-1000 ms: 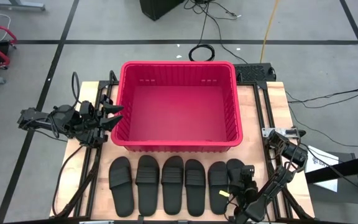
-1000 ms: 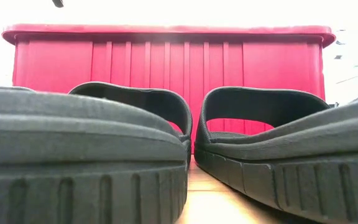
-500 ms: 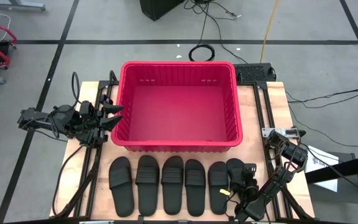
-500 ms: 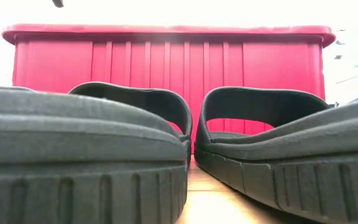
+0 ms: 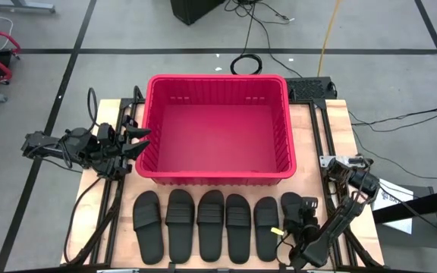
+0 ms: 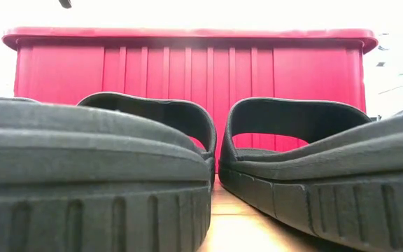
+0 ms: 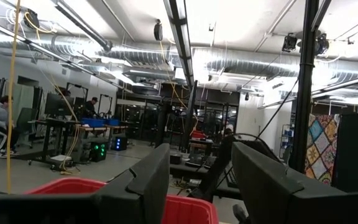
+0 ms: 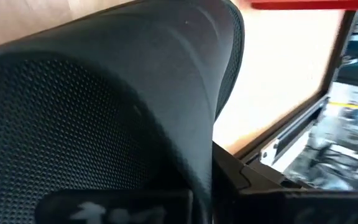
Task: Pick and place slides into bin
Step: Put the black slide into the red bin
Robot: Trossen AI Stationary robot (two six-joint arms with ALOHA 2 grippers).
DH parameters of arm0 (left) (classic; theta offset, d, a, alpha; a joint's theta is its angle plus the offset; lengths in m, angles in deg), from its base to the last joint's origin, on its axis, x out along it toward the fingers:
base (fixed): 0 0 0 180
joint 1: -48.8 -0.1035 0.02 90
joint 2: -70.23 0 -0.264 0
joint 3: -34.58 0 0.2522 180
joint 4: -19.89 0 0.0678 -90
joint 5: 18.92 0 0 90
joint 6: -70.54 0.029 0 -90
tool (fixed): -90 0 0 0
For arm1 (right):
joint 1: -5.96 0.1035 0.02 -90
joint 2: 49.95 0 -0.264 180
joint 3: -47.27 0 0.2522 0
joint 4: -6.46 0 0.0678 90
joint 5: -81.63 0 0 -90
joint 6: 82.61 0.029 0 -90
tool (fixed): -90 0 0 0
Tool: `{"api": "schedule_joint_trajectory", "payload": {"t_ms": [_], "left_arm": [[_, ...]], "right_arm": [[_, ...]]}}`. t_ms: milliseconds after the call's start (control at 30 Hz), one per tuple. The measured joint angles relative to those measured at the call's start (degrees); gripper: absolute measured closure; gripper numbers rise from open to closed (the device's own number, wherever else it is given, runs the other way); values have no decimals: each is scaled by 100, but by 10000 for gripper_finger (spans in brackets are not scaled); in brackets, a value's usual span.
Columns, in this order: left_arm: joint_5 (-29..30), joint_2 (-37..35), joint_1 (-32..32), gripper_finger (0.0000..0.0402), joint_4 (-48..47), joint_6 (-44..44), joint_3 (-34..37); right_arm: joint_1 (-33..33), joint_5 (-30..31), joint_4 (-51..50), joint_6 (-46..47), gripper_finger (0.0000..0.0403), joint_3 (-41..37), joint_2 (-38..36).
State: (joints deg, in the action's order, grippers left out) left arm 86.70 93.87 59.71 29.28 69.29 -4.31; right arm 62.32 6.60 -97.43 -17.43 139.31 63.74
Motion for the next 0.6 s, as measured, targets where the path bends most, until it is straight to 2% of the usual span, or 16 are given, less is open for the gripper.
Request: {"api": "schedule_joint_trajectory", "payload": {"t_ms": [300,600], "left_arm": [[136,0,-1,222,-36,-1,0],[146,-2,0,222,-37,-60,0]], "right_arm": [[-2,329,11,603,398,2,-1352],[-11,1056,584,445,397,2,-2462]]}}
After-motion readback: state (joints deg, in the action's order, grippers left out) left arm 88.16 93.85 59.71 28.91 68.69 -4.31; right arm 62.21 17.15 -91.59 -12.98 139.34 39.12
